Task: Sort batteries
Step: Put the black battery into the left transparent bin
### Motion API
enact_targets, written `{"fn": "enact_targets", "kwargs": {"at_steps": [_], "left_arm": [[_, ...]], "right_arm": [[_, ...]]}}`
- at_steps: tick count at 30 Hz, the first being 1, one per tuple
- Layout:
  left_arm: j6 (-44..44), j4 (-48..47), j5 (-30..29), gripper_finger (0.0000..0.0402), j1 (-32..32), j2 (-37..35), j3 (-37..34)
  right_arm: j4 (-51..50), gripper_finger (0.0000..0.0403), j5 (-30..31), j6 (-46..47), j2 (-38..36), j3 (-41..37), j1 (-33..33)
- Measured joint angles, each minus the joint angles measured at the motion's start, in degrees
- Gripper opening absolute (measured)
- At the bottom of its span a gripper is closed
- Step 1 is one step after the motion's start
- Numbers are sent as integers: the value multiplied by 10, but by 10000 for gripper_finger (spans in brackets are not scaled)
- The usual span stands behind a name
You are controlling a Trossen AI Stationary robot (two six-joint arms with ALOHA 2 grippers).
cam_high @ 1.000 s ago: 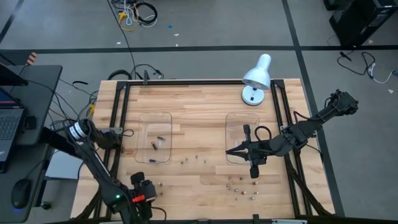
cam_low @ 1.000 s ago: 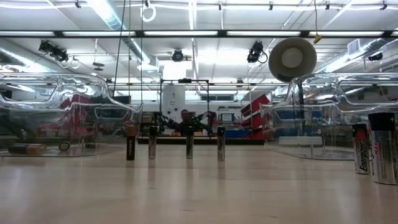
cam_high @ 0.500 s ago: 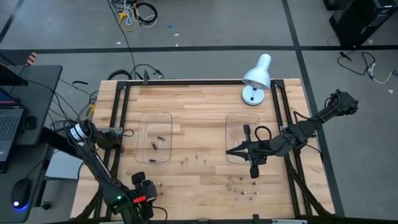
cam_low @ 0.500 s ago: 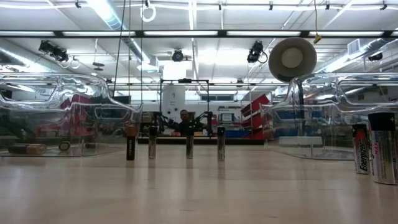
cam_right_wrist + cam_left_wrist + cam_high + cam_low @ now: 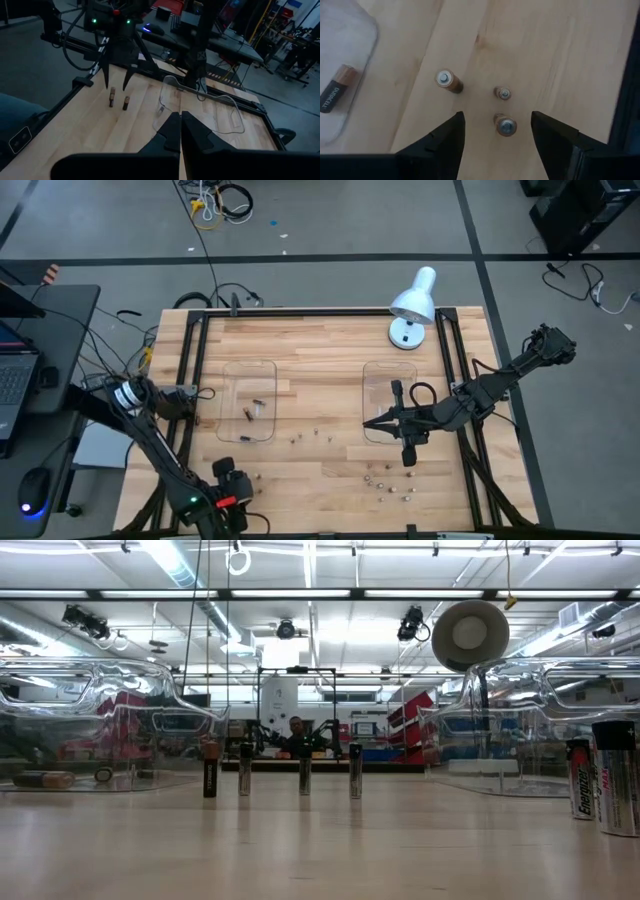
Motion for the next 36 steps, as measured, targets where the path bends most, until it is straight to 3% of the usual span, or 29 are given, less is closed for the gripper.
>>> {"fn": "enact_targets", "kwargs": {"at_steps": [24, 36], "left_arm": [[-2, 5, -15, 219, -6, 24, 0], [-3, 4, -4, 117, -6, 23, 0]], "right_arm": [[0, 3, 0, 2, 0, 0, 0], [0, 3, 0, 2, 0, 0, 0]]}}
